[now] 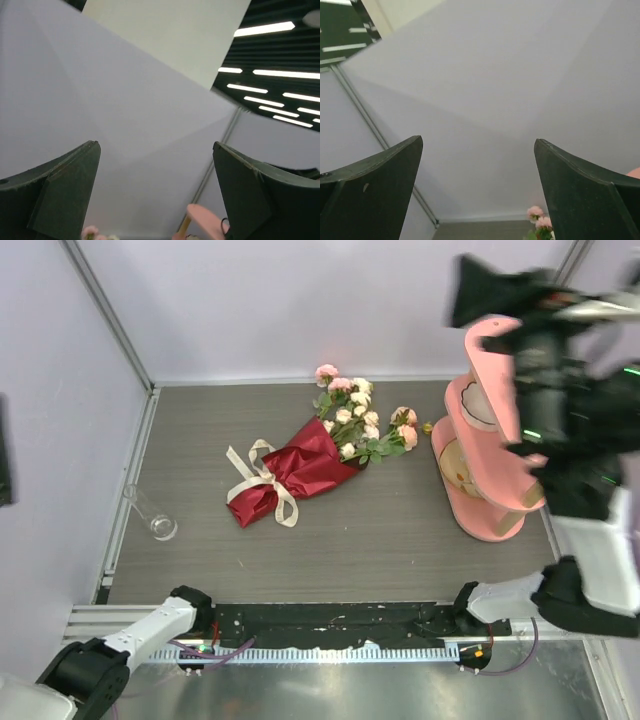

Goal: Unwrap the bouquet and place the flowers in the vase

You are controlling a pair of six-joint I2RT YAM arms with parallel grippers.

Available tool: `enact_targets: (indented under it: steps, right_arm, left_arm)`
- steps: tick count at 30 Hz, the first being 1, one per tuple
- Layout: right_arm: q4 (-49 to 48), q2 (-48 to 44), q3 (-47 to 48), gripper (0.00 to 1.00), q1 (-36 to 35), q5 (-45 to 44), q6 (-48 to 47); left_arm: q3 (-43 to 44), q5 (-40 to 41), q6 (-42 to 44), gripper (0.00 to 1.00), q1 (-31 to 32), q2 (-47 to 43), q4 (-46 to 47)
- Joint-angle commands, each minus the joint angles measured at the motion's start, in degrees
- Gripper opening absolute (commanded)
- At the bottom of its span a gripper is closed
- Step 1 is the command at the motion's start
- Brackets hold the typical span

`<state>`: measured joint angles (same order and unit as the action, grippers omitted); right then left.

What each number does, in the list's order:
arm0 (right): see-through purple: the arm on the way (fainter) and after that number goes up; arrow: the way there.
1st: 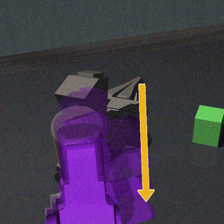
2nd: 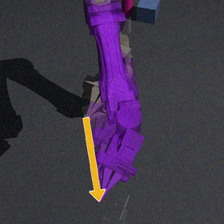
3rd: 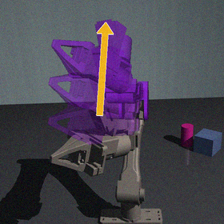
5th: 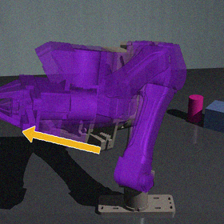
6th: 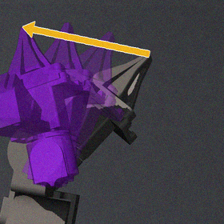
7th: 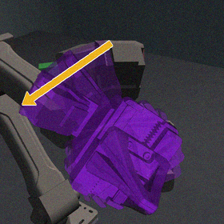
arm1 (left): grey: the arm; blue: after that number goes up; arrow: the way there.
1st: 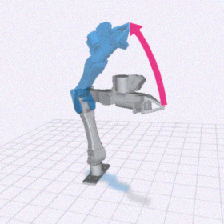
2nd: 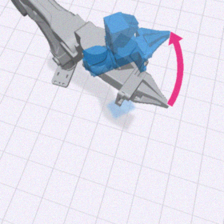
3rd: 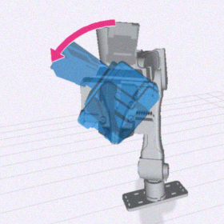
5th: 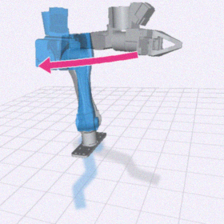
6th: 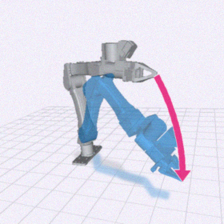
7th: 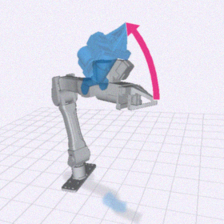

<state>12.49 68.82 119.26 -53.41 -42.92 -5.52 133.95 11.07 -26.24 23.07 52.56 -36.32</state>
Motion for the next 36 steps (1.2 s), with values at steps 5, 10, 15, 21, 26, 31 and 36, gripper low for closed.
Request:
enact_targets:
  steps: [5,10,15,21,26,31,36]
  right_arm:
    - [11.33,24.17,2.12,1.00,-0.82,2.05,7.80]
    - [10.62,24.78,-2.27,1.00,-0.91,4.59,10.78]
    - [11.06,26.02,-6.23,1.00,-0.82,8.81,15.27]
    - [10.63,29.09,-14.04,1.00,-0.82,16.80,21.60]
    - [8.09,30.76,-21.08,1.00,-0.73,22.25,24.94]
    - [4.92,31.03,-29.43,1.00,-0.73,27.00,26.52]
    - [1.58,27.53,-38.73,0.99,0.14,29.46,27.58]
  left_arm:
    - [-7.81,4.49,6.99,1.00,-0.13,9.41,-21.78]
    - [-14.40,5.98,5.42,1.00,-0.13,8.53,-20.82]
    - [-21.08,5.72,2.69,1.00,-0.04,8.01,-19.68]
    - [-38.75,4.93,-3.64,1.00,-0.22,6.77,-15.02]
    - [-44.90,0.37,-5.66,1.00,-3.28,11.86,-14.23]
    - [-51.23,-13.52,-7.24,1.00,-10.49,17.31,-9.40]
    - [-59.94,-12.31,-10.13,1.00,-12.43,17.84,-0.87]
